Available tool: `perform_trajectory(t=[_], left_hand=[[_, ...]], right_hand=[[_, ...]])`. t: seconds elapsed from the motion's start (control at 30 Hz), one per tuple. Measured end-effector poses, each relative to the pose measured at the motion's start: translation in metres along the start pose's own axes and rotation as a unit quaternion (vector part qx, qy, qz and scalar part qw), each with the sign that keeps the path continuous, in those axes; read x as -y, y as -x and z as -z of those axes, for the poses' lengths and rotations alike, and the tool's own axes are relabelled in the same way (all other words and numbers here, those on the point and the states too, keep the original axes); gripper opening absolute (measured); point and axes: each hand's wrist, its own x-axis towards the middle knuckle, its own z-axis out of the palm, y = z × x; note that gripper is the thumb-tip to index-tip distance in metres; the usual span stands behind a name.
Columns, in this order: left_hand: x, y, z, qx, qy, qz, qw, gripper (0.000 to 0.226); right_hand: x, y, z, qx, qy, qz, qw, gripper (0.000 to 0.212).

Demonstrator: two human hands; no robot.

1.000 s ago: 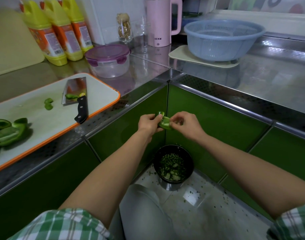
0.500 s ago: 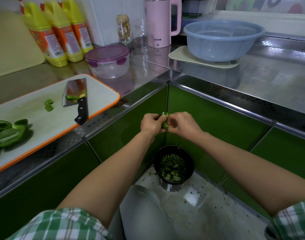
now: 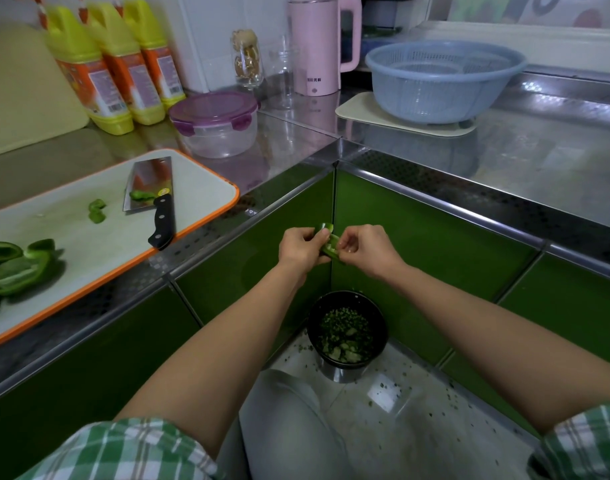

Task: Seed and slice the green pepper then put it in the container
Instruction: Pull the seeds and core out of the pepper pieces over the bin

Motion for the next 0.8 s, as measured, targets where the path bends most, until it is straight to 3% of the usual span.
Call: perform_trajectory(t=[0.17,0.4,0.6,0.8], left_hand=[[-0.002,0.004,-0.001,0.012,0.009,0.005,1.0,0.032],[-0.004,0.005,0.004,0.007,0.04,0.013,0.999,0.025],[-0.005,0.009,0.003,0.026,0.056,0.019,0.998,0.024],[-0.005,0.009,0.004,0.015,0.073,0.025,0.997,0.034]], right_hand=[[-0.001,-0.002,0.0,-0.044,-0.056,-0.058,0.996,0.015],[-0.006,0.002,0.003,-0.003,-0.072,-0.047,0.996,0.013],[-0.004,-0.001,-0.001,-0.034,-0.047,-0.06,0.997,0.019],[-0.02,-0.006,0.0,-0.091,-0.128,-0.131,0.979,0.017]])
